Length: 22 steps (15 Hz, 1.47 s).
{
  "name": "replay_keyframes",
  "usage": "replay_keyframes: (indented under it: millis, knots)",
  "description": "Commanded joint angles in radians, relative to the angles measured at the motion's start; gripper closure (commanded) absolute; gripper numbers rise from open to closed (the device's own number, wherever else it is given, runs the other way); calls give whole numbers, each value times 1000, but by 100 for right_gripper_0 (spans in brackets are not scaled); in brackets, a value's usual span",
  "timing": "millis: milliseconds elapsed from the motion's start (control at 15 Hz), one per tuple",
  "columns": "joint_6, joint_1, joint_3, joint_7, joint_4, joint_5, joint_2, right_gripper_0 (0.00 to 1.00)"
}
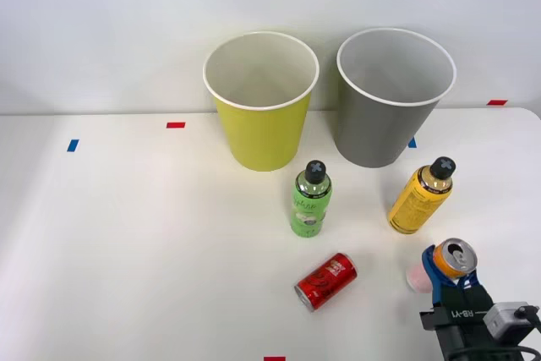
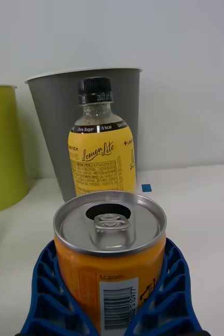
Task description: Put cans in the gray bin, plastic bottles in the light green bin
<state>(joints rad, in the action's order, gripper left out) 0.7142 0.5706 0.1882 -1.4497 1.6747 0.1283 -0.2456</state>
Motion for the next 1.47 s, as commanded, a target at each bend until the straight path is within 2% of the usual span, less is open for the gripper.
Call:
replay_keyframes:
  millis: [67,200,333,733,867,1067,1467]
  knots:
    - [-102,58,17,14,146,4,-61,100]
    - [-209,98,27,26,286,11,-106,100]
    - [-275,100,40,38,370,19,-126,100]
    - [-285,-20,85,71,422,50,-123,100]
    - [-377,-74,92,81,487,60,-110,100]
    - [-610,-140,79,92,645,74,-75,100]
    - [-918,-408,-10,117,663,86,25,100]
